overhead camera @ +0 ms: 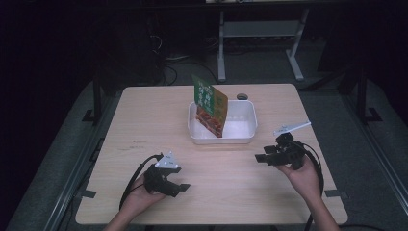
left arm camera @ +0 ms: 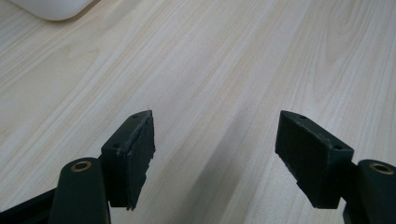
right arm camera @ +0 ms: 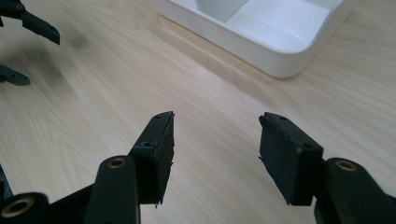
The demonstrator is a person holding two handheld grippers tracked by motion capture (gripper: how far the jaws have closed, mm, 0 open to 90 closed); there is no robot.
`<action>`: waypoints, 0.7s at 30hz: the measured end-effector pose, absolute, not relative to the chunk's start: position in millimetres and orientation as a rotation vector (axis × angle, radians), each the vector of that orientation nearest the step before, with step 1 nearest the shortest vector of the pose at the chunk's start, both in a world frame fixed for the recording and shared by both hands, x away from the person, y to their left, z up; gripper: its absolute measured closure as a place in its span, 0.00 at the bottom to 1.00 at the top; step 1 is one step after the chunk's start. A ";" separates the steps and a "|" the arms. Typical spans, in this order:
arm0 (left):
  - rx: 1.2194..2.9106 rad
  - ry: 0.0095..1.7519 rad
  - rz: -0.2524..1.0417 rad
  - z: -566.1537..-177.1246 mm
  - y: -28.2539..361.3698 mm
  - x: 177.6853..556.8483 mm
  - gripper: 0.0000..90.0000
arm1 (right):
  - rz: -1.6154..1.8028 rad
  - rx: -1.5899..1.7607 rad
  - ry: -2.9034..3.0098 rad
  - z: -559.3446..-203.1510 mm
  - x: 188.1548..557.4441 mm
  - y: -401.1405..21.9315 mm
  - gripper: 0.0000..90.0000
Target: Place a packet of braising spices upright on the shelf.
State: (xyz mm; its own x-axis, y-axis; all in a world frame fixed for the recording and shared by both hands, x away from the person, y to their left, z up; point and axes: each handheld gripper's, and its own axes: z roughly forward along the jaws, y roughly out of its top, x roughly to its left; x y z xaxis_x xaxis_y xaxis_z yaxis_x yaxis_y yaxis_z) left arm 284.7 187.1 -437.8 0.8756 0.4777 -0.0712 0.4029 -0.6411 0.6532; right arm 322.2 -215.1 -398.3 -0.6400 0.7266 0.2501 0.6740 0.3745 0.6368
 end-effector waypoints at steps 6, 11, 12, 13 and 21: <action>2.346 0.630 0.140 -438.0 186.8 284.4 0.32 | 1.134 1.317 2.547 -407.9 313.2 -220.7 0.49; 2.345 0.625 0.141 -438.6 186.3 284.5 0.32 | 1.142 1.333 2.545 -415.2 305.0 -225.7 0.49; 2.346 0.625 0.141 -438.6 186.2 284.5 0.32 | 1.145 1.338 2.546 -416.7 303.4 -226.9 0.49; 2.346 0.625 0.142 -438.6 186.1 284.5 0.32 | 1.148 1.340 2.544 -418.4 301.8 -228.0 0.49; 2.346 0.625 0.141 -439.2 185.3 284.3 0.32 | 1.153 1.358 2.549 -432.9 288.7 -231.5 0.48</action>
State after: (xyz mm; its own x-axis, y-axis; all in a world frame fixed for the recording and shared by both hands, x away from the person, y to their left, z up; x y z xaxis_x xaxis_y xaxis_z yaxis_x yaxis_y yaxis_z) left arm 284.3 185.3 -439.2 0.8779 0.4739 -0.0694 0.3986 -0.6426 0.6543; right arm 288.7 -231.5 -432.9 -0.6183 0.7274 0.2976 0.7040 0.3442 0.6212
